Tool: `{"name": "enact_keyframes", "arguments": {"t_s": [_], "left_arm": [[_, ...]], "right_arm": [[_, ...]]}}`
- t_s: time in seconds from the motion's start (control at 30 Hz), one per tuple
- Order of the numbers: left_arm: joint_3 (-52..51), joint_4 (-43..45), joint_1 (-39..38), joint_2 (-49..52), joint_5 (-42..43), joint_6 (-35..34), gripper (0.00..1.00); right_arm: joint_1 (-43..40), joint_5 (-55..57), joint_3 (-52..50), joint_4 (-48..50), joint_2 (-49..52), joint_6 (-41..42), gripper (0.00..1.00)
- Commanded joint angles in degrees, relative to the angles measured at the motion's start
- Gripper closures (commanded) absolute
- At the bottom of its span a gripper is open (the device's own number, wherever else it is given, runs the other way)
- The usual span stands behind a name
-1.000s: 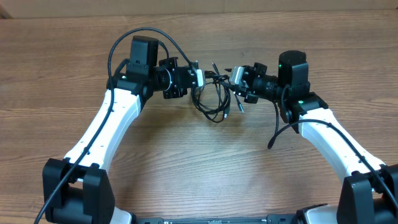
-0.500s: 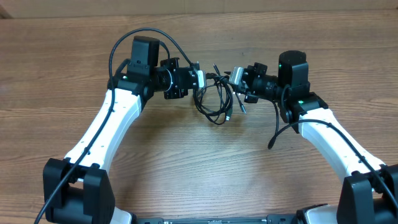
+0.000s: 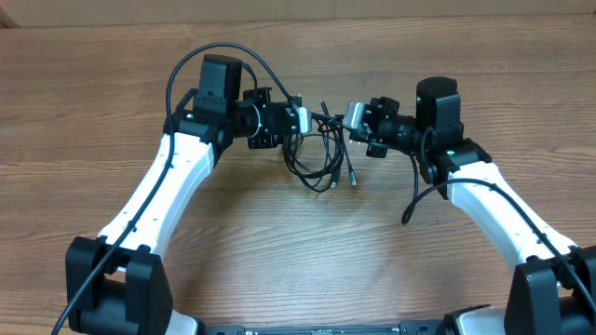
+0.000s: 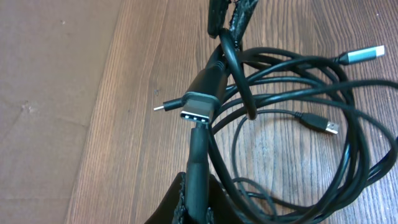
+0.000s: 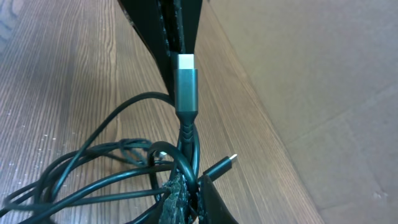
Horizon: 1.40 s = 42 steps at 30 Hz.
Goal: Untangle cables
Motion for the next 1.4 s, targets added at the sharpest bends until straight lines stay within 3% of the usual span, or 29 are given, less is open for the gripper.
{"name": "enact_keyframes", "arguments": {"t_s": [0.0,0.4,0.8,1.0,1.17,1.3,1.37], "left_arm": [[0.4,0.2,-0.5,0.4,2.0,0.4,0.96],[0.4,0.0,-0.4,0.4,-3.5,-3.8,0.95],[0.4,-2.9,-0.4,0.4,-3.4,-3.7,0.96],[0.4,-2.9,-0.4,0.4,-3.4,-3.7,0.96],[0.4,-2.9,-0.4,0.4,-1.9,-2.4,0.96],[0.4,-2.8,-0.4,0.4,-1.0,0.9,0.96],[0.4,-2.8,-0.4,0.4,-1.5,1.9,0.96]], "right_arm": [[-0.1,-2.2,0.7,-0.1,-1.1,-1.2,0.96],[-0.1,-6.1,0.7,-0.3,-1.1,-1.3,0.96],[-0.1,-11.8,0.7,8.4,-1.1,-1.0,0.96],[-0.2,-11.5,0.7,8.1,-1.1,-0.9,0.96],[-0.2,-2.9,0.7,4.0,-1.1,-0.9,0.7],[-0.2,-2.4,0.7,2.6,-1.1,-0.9,0.47],[-0.2,-2.4,0.7,2.2,-1.1,-0.9,0.42]]}}
